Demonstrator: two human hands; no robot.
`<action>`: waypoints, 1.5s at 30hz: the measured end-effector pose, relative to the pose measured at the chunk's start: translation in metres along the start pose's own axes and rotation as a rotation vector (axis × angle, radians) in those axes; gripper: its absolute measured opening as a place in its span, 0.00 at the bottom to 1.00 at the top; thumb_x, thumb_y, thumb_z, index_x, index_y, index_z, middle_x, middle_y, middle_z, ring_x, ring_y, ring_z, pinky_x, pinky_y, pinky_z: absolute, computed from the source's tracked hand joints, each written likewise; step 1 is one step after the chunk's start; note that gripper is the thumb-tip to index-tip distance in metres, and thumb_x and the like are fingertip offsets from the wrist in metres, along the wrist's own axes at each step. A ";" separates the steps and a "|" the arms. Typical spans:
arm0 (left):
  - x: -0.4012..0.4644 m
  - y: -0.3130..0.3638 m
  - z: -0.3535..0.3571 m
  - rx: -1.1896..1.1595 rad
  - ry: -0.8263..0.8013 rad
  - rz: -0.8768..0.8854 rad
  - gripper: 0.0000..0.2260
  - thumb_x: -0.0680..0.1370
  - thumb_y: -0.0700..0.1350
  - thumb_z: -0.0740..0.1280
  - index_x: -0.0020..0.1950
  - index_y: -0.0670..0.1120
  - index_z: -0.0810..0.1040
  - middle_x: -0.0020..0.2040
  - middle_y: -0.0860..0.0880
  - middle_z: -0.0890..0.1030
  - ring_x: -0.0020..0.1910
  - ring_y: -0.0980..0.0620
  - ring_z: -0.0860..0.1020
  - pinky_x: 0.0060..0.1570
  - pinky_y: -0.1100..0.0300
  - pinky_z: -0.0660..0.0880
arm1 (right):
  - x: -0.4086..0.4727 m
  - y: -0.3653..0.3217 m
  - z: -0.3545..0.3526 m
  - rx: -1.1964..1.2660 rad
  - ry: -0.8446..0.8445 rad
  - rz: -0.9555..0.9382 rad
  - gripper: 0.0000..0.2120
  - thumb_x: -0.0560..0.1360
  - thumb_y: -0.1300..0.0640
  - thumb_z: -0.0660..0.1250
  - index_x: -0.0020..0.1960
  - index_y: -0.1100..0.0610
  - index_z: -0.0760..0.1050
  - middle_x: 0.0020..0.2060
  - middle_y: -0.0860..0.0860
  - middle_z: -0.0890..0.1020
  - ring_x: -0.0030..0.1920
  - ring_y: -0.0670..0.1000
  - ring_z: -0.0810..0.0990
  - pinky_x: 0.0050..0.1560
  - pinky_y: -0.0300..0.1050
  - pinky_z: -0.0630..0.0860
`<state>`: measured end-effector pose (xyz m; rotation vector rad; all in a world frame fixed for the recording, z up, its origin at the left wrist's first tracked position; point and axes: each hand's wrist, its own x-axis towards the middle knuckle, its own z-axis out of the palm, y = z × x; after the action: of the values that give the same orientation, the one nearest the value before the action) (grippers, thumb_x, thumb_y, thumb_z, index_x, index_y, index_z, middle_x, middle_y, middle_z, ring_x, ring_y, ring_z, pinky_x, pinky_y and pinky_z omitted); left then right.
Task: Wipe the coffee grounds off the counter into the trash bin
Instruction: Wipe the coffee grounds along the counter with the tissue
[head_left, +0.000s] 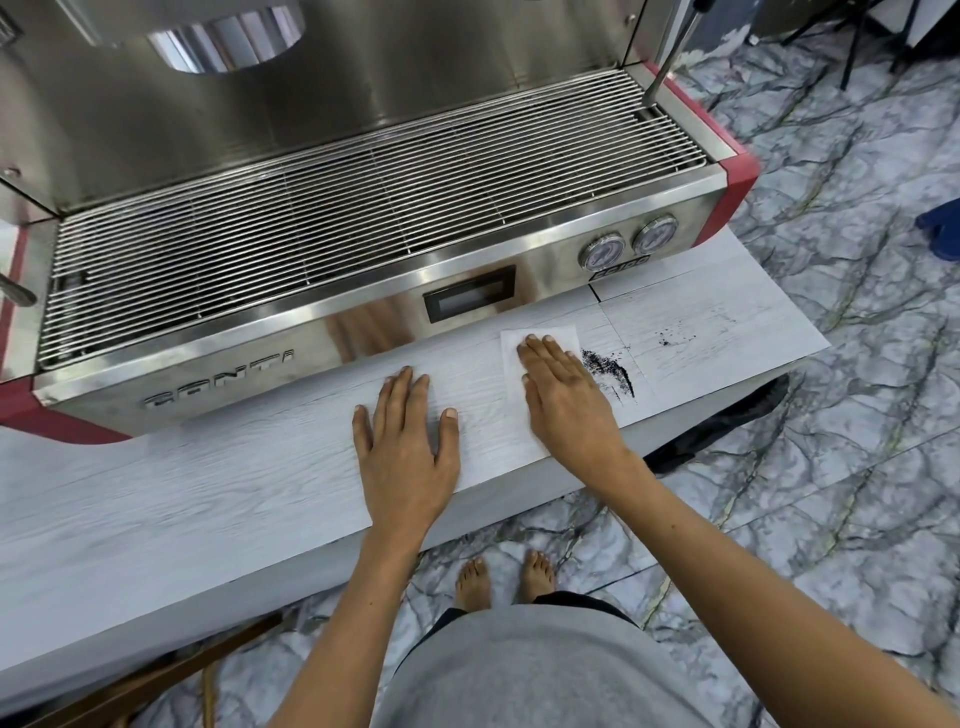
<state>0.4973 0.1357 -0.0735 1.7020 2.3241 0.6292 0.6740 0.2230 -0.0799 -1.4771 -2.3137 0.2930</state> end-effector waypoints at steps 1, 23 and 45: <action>0.000 0.000 0.000 0.001 0.001 0.001 0.27 0.81 0.59 0.51 0.77 0.48 0.65 0.80 0.52 0.61 0.79 0.54 0.55 0.78 0.48 0.44 | 0.000 0.004 -0.002 0.000 0.001 0.018 0.20 0.80 0.60 0.55 0.69 0.64 0.71 0.67 0.59 0.74 0.70 0.58 0.70 0.69 0.58 0.68; 0.000 0.002 0.000 0.001 0.006 -0.009 0.26 0.81 0.58 0.53 0.76 0.48 0.66 0.79 0.52 0.62 0.79 0.54 0.56 0.78 0.47 0.45 | -0.044 0.005 -0.033 0.192 0.015 -0.080 0.18 0.75 0.68 0.61 0.64 0.64 0.75 0.64 0.58 0.77 0.68 0.56 0.72 0.69 0.54 0.69; 0.000 0.002 0.001 0.004 0.012 -0.002 0.26 0.81 0.58 0.54 0.76 0.48 0.66 0.79 0.51 0.63 0.79 0.53 0.57 0.78 0.44 0.47 | -0.037 0.008 -0.012 -0.014 -0.038 -0.032 0.22 0.82 0.53 0.53 0.74 0.57 0.64 0.74 0.52 0.65 0.76 0.51 0.59 0.76 0.52 0.56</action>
<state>0.4994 0.1361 -0.0735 1.7022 2.3360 0.6369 0.6992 0.1930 -0.0796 -1.4518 -2.3717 0.2990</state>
